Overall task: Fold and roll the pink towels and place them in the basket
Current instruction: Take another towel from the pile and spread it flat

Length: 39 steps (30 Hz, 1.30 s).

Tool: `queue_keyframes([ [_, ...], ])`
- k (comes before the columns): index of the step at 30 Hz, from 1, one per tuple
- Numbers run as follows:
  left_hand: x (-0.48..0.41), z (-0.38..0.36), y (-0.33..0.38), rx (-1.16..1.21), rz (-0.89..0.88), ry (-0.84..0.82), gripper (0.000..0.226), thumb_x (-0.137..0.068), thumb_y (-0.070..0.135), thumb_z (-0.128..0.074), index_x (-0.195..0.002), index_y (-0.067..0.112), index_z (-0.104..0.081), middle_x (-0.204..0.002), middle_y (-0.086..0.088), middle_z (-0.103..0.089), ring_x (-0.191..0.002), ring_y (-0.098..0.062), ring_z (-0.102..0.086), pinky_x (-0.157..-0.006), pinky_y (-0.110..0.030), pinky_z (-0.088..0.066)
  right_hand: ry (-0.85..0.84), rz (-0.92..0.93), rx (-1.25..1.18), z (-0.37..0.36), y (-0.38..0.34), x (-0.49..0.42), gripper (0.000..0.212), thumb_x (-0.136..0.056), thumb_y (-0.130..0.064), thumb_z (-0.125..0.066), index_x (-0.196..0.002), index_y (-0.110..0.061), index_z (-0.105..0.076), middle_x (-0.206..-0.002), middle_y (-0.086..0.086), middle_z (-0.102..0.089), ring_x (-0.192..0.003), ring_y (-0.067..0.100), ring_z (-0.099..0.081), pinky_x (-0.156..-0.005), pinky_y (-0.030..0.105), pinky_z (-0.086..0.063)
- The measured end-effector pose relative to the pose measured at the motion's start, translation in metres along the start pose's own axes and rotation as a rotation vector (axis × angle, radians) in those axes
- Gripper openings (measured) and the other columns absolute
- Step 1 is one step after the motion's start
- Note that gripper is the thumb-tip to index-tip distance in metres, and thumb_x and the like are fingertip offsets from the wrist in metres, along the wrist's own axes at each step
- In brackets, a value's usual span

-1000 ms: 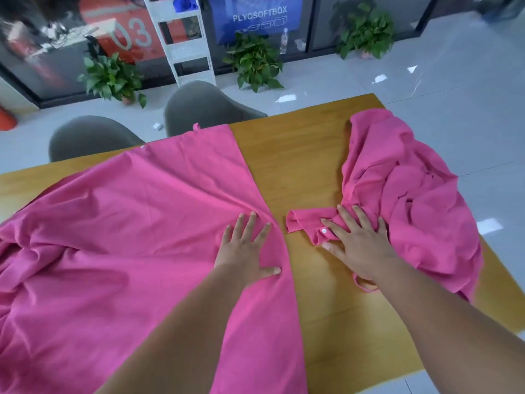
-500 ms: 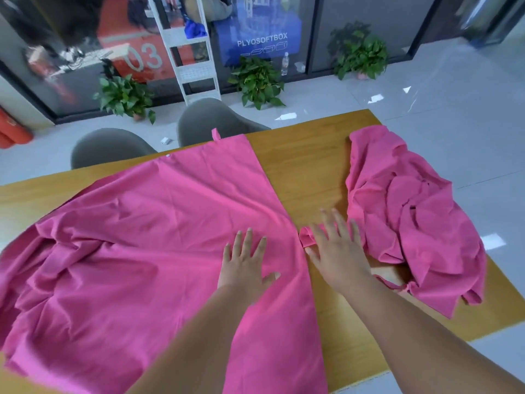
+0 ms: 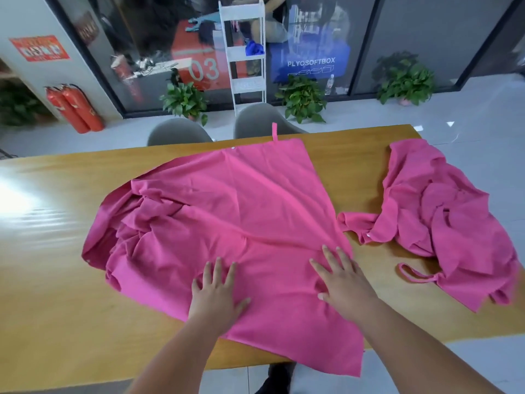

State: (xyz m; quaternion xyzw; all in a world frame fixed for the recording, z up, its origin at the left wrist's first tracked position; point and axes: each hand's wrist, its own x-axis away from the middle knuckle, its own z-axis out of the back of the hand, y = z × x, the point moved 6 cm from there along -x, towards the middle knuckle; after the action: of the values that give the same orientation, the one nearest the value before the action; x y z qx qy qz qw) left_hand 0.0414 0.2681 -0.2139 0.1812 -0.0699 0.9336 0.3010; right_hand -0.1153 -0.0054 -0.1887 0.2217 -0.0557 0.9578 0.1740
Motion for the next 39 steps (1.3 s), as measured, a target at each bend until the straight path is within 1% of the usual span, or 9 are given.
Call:
queue_keyframes([
  [3,0.027,-0.002,0.002,0.039,-0.025,-0.02,0.1,-0.092,0.083,-0.034,-0.167,0.034,0.011,-0.176,-0.007,0.012,-0.162,-0.036,0.004,-0.126,-0.059,-0.02,-0.021,0.027,-0.03,-0.003,-0.025,0.017,0.086,-0.101,-0.063,-0.051,-0.167,-0.04,-0.001,-0.175,0.003,0.018,-0.161,0.036,0.011,-0.129,0.061,-0.012],
  [6,0.054,-0.004,-0.005,0.074,-0.056,-0.023,0.095,-0.096,0.08,-0.035,-0.168,0.033,0.006,-0.176,-0.006,0.01,-0.163,-0.032,0.005,-0.131,-0.052,-0.012,-0.084,-0.043,-0.066,-0.013,-0.047,0.03,0.085,-0.1,-0.071,-0.041,-0.167,-0.038,0.0,-0.175,0.005,0.014,-0.161,0.038,0.009,-0.126,0.064,-0.017],
  [9,0.077,-0.004,-0.021,0.066,-0.058,0.003,0.09,-0.099,0.077,-0.031,-0.169,0.03,0.003,-0.176,-0.007,0.011,-0.162,-0.03,0.011,-0.132,-0.049,-0.006,-0.042,-0.07,-0.047,-0.012,-0.069,0.038,0.084,-0.101,-0.07,-0.039,-0.167,-0.036,0.0,-0.175,0.005,0.013,-0.16,0.04,0.009,-0.124,0.069,-0.016],
  [14,0.103,0.001,-0.067,0.09,-0.002,0.043,0.085,-0.103,0.071,-0.031,-0.169,0.029,0.004,-0.176,-0.009,0.012,-0.162,-0.03,0.014,-0.132,-0.048,-0.003,-0.017,0.107,-0.049,-0.003,-0.131,0.041,0.082,-0.102,-0.068,-0.041,-0.167,-0.037,-0.001,-0.176,0.0,0.011,-0.161,0.036,0.006,-0.126,0.064,-0.015],
  [19,0.108,0.007,-0.122,0.087,0.054,0.113,0.082,-0.104,0.07,-0.03,-0.169,0.029,0.0,-0.177,-0.009,0.006,-0.163,-0.029,0.01,-0.132,-0.048,-0.004,-0.038,0.263,-0.032,0.001,-0.206,0.034,0.08,-0.102,-0.067,-0.043,-0.167,-0.039,-0.004,-0.177,-0.003,0.004,-0.162,0.031,0.001,-0.129,0.059,-0.011],
  [26,0.086,0.02,-0.201,0.134,0.082,0.162,0.083,-0.105,0.07,-0.029,-0.169,0.028,0.001,-0.176,-0.013,0.005,-0.163,-0.031,0.006,-0.131,-0.048,-0.007,-0.036,0.305,-0.033,0.035,-0.296,-0.003,0.08,-0.104,-0.064,-0.042,-0.167,-0.039,0.001,-0.176,-0.001,0.008,-0.162,0.033,0.001,-0.13,0.057,-0.01],
  [31,0.064,0.026,-0.262,0.194,0.074,0.149,0.082,-0.106,0.068,-0.031,-0.169,0.027,0.002,-0.177,-0.006,0.006,-0.163,-0.028,0.006,-0.132,-0.047,-0.009,0.039,0.34,-0.021,0.062,-0.374,-0.034,0.085,-0.103,-0.056,-0.053,-0.166,-0.042,0.002,-0.175,0.0,0.017,-0.162,0.033,0.006,-0.129,0.057,-0.013],
  [35,0.039,0.021,-0.308,0.252,0.011,0.103,0.078,-0.108,0.06,-0.035,-0.169,0.031,0.004,-0.177,0.005,0.0,-0.163,-0.025,-0.004,-0.13,-0.046,-0.017,0.053,0.343,-0.007,0.068,-0.437,-0.06,0.086,-0.098,-0.061,-0.059,-0.166,-0.043,-0.009,-0.175,0.0,0.01,-0.161,0.036,0.002,-0.128,0.058,-0.019],
  [39,0.012,0.011,-0.34,0.228,-0.071,0.037,0.081,-0.107,0.061,-0.033,-0.168,0.028,0.01,-0.177,0.001,-0.01,-0.162,-0.023,-0.014,-0.13,-0.043,-0.017,0.022,0.233,0.056,0.059,-0.452,-0.089,0.07,-0.097,-0.05,-0.066,-0.158,-0.036,-0.034,-0.172,0.005,-0.015,-0.155,0.038,-0.022,-0.118,0.054,-0.039],
])
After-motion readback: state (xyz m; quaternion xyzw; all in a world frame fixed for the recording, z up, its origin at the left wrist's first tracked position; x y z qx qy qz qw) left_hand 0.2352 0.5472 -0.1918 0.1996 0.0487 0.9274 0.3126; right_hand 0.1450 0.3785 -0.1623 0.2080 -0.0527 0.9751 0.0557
